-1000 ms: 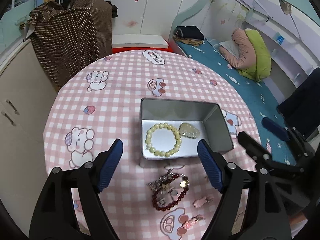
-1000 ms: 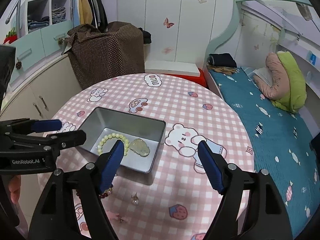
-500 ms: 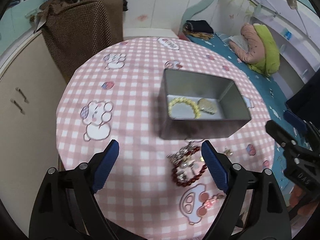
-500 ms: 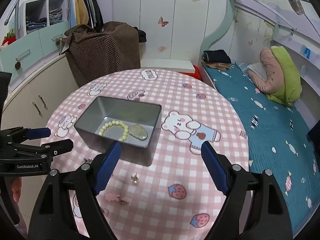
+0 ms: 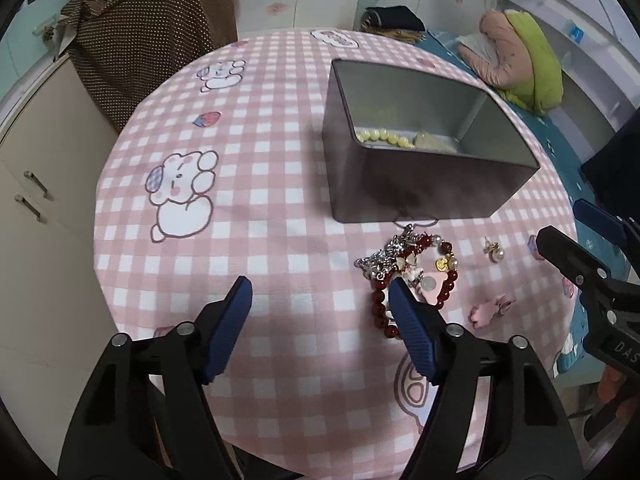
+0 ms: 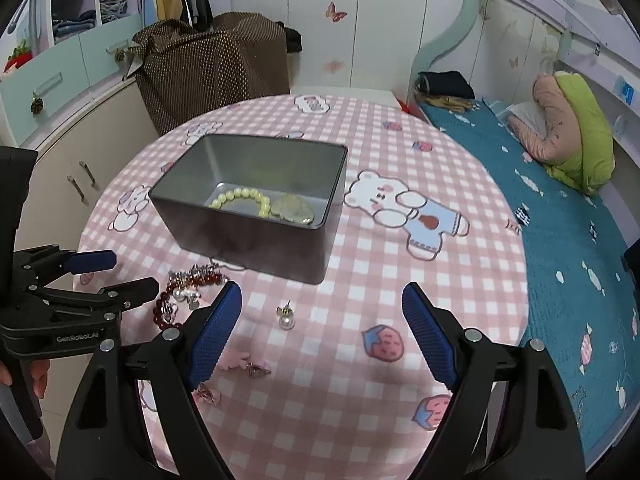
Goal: Organize jewelry
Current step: 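Move the left gripper down onto the dark red bead bracelet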
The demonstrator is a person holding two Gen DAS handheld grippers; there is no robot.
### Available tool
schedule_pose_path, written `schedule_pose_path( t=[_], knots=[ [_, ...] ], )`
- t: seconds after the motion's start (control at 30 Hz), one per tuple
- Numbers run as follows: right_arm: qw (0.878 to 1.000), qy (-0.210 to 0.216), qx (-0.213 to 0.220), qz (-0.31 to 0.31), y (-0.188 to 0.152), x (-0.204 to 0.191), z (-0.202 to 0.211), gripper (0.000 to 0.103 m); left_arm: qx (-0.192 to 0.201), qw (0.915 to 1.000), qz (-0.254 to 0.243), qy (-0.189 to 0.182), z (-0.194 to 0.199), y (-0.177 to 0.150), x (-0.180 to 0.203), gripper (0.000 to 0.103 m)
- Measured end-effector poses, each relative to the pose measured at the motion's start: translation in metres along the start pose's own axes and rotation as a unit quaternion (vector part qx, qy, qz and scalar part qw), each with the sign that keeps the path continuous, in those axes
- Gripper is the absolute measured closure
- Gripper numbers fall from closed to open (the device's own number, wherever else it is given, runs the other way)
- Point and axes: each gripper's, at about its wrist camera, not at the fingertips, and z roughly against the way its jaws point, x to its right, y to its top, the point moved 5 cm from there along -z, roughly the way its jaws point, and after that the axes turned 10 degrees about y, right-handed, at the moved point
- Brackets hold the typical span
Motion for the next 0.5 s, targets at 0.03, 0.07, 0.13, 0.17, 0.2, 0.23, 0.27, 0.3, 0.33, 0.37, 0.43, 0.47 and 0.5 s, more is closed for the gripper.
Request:
schedule_pose_path(
  t=[0.03, 0.07, 0.13, 0.17, 0.2, 0.23, 0.27, 0.3, 0.33, 0.37, 0.43, 0.47, 0.5],
  knots=[
    [1.0, 0.0, -0.002, 0.0, 0.0, 0.0, -0.001, 0.024, -0.001, 1.0, -0.005, -0.001, -0.002, 0.0, 0.001, 0.032],
    [1.0, 0.001, -0.004, 0.0, -0.001, 0.0, -0.003, 0.024, -0.002, 1.0, -0.009, -0.002, -0.003, 0.0, 0.003, 0.032],
    [1.0, 0.003, -0.008, -0.001, -0.003, -0.001, -0.006, 0.024, -0.004, 0.9998, -0.017, -0.003, -0.006, -0.001, 0.005, 0.032],
    [1.0, 0.003, -0.01, -0.001, -0.003, -0.001, -0.007, 0.024, -0.005, 0.9998, -0.02, -0.003, -0.007, -0.001, 0.007, 0.033],
    [1.0, 0.004, -0.012, -0.002, -0.003, -0.001, -0.009, 0.024, -0.006, 0.9997, -0.022, -0.002, -0.008, -0.001, 0.008, 0.032],
    [1.0, 0.004, -0.014, -0.003, -0.004, 0.0, -0.01, 0.024, -0.009, 0.9997, -0.024, -0.001, -0.01, -0.001, 0.009, 0.032],
    [1.0, 0.005, -0.015, -0.003, -0.004, 0.0, -0.011, 0.024, -0.006, 0.9996, -0.027, 0.005, -0.012, 0.0, 0.01, 0.032],
    [1.0, 0.006, -0.016, -0.003, -0.004, 0.0, -0.012, 0.024, -0.006, 0.9994, -0.032, 0.011, -0.013, 0.0, 0.011, 0.032],
    [1.0, 0.006, -0.017, -0.003, -0.004, 0.0, -0.013, 0.024, -0.004, 0.9991, -0.039, 0.017, -0.013, 0.001, 0.014, 0.032],
    [1.0, 0.006, -0.018, -0.003, -0.004, 0.0, -0.014, 0.024, -0.003, 0.9989, -0.043, 0.02, -0.014, 0.001, 0.015, 0.035],
    [1.0, 0.008, -0.019, -0.005, -0.004, 0.001, -0.015, 0.024, 0.002, 0.9984, -0.054, 0.02, -0.013, 0.001, 0.017, 0.044],
    [1.0, 0.008, -0.019, -0.006, -0.004, 0.001, -0.016, 0.024, 0.004, 0.9981, -0.058, 0.018, -0.012, 0.001, 0.019, 0.055],
    [1.0, 0.008, -0.021, -0.007, -0.004, 0.002, -0.017, 0.024, 0.005, 0.9978, -0.064, 0.016, -0.01, 0.001, 0.021, 0.06]
  ],
)
